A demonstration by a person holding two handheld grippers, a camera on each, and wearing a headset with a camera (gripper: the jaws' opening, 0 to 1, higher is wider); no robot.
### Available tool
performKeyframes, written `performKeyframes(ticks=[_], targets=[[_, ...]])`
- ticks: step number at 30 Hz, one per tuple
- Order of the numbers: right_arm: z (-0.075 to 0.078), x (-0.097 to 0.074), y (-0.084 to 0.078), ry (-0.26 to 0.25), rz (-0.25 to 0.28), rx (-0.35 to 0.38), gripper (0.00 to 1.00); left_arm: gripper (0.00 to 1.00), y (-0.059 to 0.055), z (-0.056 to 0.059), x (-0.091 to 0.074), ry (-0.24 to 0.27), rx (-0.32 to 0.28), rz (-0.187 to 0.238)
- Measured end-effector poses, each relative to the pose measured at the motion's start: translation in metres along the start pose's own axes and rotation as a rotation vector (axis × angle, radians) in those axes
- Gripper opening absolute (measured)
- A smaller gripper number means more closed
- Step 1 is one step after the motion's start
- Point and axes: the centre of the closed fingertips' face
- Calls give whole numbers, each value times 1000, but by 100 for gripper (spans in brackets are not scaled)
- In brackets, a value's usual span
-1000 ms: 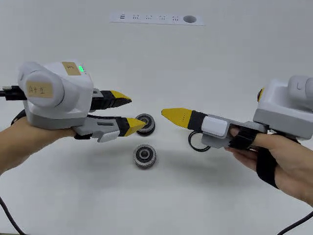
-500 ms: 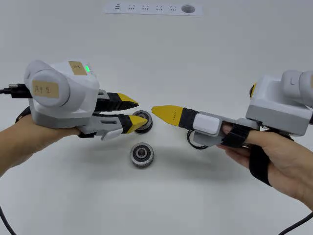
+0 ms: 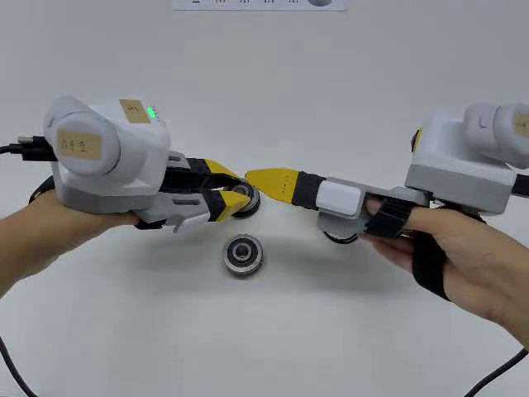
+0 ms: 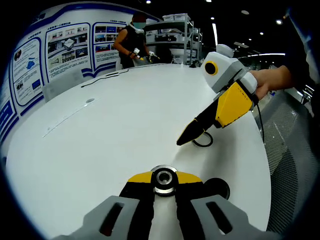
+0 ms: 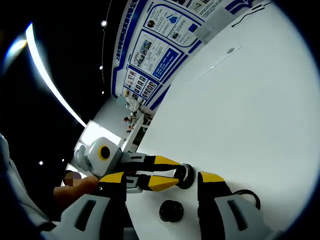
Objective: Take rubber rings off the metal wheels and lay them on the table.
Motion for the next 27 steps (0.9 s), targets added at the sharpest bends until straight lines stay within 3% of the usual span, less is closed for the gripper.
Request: performKeyframes(ticks=[14, 27], targets=[[-7, 9, -9, 29, -31, -14, 59, 15, -1, 1, 0, -22, 52, -13], [-3, 18, -13, 20, -41, -19, 63, 13, 0, 2, 0, -42, 114, -30]])
Point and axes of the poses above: the centre of the closed fingertips' face, and the gripper's own axes: x roughly forward along the fingers, z roughly to its right, y roughly out of its top, and after that the axes turned 13 degrees about z, right-handed
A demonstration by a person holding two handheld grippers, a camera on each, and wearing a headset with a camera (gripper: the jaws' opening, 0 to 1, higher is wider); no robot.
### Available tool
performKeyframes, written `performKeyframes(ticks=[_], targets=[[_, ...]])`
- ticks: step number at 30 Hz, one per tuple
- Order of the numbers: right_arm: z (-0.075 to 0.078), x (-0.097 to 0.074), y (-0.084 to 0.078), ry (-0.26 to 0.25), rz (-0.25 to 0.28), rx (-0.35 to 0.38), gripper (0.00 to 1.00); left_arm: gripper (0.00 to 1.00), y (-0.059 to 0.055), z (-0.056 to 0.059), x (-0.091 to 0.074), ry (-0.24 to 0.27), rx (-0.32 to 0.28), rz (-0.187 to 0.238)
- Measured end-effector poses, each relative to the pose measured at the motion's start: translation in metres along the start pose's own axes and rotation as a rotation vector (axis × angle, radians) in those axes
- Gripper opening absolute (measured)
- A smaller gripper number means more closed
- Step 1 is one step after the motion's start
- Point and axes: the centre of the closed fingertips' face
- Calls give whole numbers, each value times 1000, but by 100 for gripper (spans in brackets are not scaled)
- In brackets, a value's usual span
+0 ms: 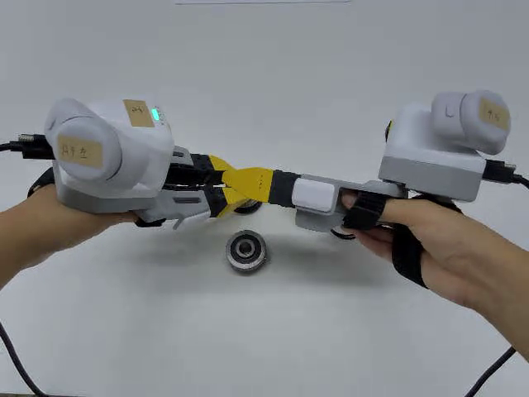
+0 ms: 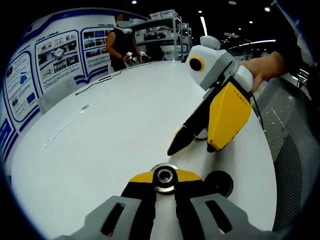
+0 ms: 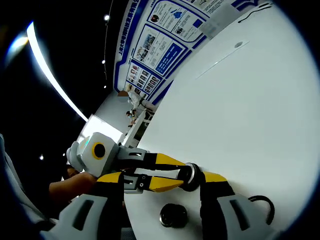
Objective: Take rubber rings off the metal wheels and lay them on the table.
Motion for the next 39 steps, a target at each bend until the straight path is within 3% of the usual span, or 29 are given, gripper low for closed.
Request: performKeyframes(ticks=[27, 39], targets=[[5, 23, -6, 7, -18, 16, 68, 13, -1, -1, -1, -11, 0, -11], [0, 17, -7, 38, -48, 15, 69, 13, -1, 0, -1, -18, 1, -13]])
Point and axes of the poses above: the centre of the closed fingertips' face, and the gripper's own axes: x roughly forward along the fingers, z roughly to its right, y roughly out of its top, and after that the axes turned 13 degrees about z, right-handed
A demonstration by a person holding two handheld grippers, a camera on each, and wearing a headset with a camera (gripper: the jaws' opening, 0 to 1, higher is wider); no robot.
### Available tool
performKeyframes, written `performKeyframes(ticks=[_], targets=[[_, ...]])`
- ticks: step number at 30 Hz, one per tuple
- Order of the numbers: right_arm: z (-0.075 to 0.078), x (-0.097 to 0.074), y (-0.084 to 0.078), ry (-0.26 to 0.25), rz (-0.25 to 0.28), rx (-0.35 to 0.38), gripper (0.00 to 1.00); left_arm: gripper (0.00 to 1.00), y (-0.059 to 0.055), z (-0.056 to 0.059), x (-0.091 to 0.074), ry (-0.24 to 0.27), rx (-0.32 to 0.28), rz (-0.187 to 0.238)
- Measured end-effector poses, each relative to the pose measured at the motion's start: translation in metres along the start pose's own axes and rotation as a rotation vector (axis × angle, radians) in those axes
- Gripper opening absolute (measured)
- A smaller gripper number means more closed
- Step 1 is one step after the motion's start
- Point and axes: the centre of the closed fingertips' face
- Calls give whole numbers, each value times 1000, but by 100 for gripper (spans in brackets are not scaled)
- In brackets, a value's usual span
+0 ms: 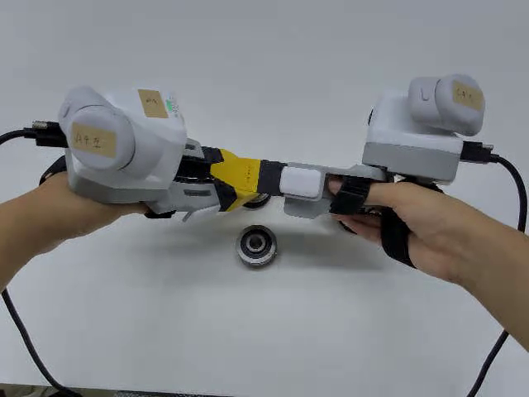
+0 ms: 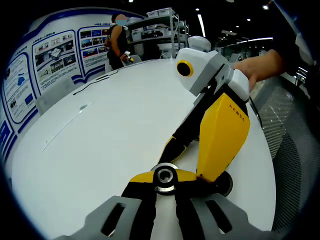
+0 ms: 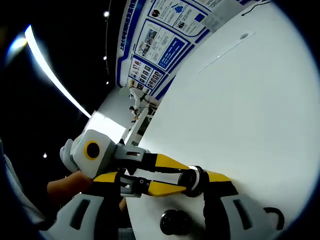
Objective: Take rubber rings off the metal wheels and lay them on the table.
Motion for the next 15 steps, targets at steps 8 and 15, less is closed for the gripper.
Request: performKeyframes(ticks=[8, 15], targets=[[-2, -6, 0, 1, -3, 7, 67, 13, 0, 0, 0, 0, 1, -2], [-3, -8, 0, 0, 2, 7, 66, 13, 0, 0, 0, 0, 1, -4]])
Point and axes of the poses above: the centre of the closed fingertips' face, and the gripper's own axes: x roughly forward along the fingers, z roughly to its right, y roughly out of its top, and after that the axes turned 13 degrees about z, right-handed
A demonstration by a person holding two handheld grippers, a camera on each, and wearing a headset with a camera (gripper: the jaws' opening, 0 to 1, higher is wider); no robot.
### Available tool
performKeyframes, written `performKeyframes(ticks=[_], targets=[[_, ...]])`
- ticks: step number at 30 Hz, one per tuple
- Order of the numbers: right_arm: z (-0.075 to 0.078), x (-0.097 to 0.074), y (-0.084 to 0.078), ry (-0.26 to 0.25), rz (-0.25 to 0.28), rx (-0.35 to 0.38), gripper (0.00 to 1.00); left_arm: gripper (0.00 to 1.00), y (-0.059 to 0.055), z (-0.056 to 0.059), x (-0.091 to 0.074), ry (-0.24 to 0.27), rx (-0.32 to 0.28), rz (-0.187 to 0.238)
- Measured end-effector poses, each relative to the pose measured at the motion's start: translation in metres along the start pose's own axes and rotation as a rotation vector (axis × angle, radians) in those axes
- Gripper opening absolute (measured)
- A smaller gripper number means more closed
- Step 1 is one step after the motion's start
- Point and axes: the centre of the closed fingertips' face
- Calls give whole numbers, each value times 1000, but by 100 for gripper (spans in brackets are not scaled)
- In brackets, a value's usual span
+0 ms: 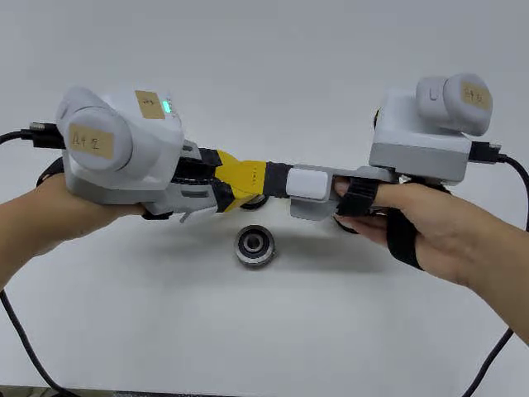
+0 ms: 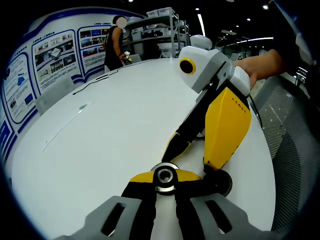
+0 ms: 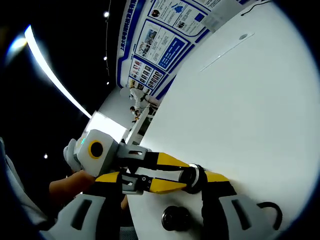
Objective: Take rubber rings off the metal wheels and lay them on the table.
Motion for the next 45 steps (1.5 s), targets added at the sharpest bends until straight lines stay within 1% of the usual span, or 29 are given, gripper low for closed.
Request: performKeyframes(ticks=[12, 18, 20, 23, 24, 25, 26, 31, 33, 37, 38, 40, 41, 45], targets=[[1, -4, -1, -5, 2, 7, 63, 13, 0, 0, 0, -1, 0, -3], [1, -4, -7, -2, -20, 9, 62, 13, 0, 0, -1, -2, 1, -4], [2, -5, -5, -5, -13, 19, 61, 13, 0, 0, -1, -2, 1, -4], [5, -8, -3, -17, -6, 18, 55, 13, 0, 0, -1, -2, -1, -3], [6, -9, -2, -19, -1, 19, 52, 13, 0, 0, -1, -2, 0, -3], [8, -9, -1, -22, 5, 26, 49, 13, 0, 0, -1, -2, 0, -3], [10, -9, -1, -30, 10, 54, 47, 13, 0, 0, -1, -3, 0, -3], [18, -8, -1, -48, 12, 63, 38, 13, 0, 0, -1, -3, -1, -2], [20, -8, -1, -60, 11, 72, 35, 13, 0, 0, -1, -3, -2, -2], [29, -8, -2, -93, 8, 84, 24, 13, 0, 0, 0, -4, -1, -2], [32, -9, -2, -108, 9, 94, 22, 13, 0, 0, 0, -4, -1, -2], [34, -9, -2, -119, 9, 97, 17, 13, 0, 0, 0, -4, -2, -1], [36, -9, -2, -129, 9, 103, 15, 13, 0, 0, 0, -5, -1, -1], [39, -9, -2, -138, 5, 95, 11, 13, 0, 0, 0, -6, -1, -1]])
Point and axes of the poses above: the centre of the closed fingertips' face, and the gripper's own axes: x roughly forward along the fingers, z roughly to its right, y roughly out of its top, and after that the axes turned 13 degrees about z, right-handed
